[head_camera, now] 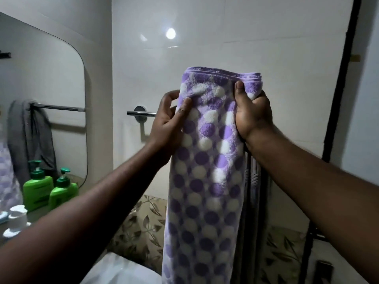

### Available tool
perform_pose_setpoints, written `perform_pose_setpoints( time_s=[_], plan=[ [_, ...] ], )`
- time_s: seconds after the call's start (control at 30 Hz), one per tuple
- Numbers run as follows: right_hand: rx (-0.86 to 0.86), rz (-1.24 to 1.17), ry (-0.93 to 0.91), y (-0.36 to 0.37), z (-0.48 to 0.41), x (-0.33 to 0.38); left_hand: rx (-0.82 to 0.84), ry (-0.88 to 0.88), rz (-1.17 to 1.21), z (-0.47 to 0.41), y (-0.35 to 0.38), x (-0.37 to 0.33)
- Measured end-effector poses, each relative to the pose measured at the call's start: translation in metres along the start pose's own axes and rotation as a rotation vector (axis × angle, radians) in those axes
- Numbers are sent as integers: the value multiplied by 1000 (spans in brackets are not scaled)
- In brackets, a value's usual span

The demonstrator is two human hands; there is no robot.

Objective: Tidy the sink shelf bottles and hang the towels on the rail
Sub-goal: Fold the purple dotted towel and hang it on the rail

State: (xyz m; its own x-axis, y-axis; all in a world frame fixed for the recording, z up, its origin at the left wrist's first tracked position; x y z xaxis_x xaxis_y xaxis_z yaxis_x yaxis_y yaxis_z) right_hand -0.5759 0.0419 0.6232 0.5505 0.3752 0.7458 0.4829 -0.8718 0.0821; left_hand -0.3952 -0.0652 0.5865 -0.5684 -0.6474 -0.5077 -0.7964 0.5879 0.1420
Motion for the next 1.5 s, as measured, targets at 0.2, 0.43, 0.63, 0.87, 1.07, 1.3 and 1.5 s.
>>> perform_pose_setpoints(
  time_s=[0.2, 0.43, 0.63, 0.87, 1.07, 1.3, 1.5],
  plan=[
    [-6, 67, 28, 79, -36, 16, 83, -12, -75, -52, -55, 3],
    [-5, 119, 66, 140, -87, 23, 11, 69, -246, -117, -88, 19],
    [-34, 179, 40, 178, -119, 19, -102, 226, -531, -145, -97, 25],
    [-112, 303, -2, 200, -129, -16, -36, 574, -1285, -92, -52, 67],
    [-117, 489, -303, 197, -114, -3, 8, 436, -1301, -89, -53, 93],
    [324, 797, -864, 214, -53, 16, 51, 363, -1298, -104, -58, 101],
    [480, 915, -727, 228, -48, -9, 62, 417, -1292, -103, -59, 95]
  ],
)
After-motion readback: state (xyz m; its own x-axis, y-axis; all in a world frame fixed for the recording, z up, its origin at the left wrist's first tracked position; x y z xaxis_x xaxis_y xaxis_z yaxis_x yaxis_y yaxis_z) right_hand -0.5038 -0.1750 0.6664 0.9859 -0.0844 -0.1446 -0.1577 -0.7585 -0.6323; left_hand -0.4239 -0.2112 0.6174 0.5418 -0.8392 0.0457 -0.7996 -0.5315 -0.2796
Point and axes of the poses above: each hand's wrist, its own z-axis away from the middle knuckle, its own y-axis out of the palm, x = y × z, the point moved 7 cm from there along -z, towards the middle knuckle, and after that the axes turned 4 degrees about y, right-handed, at the moved point
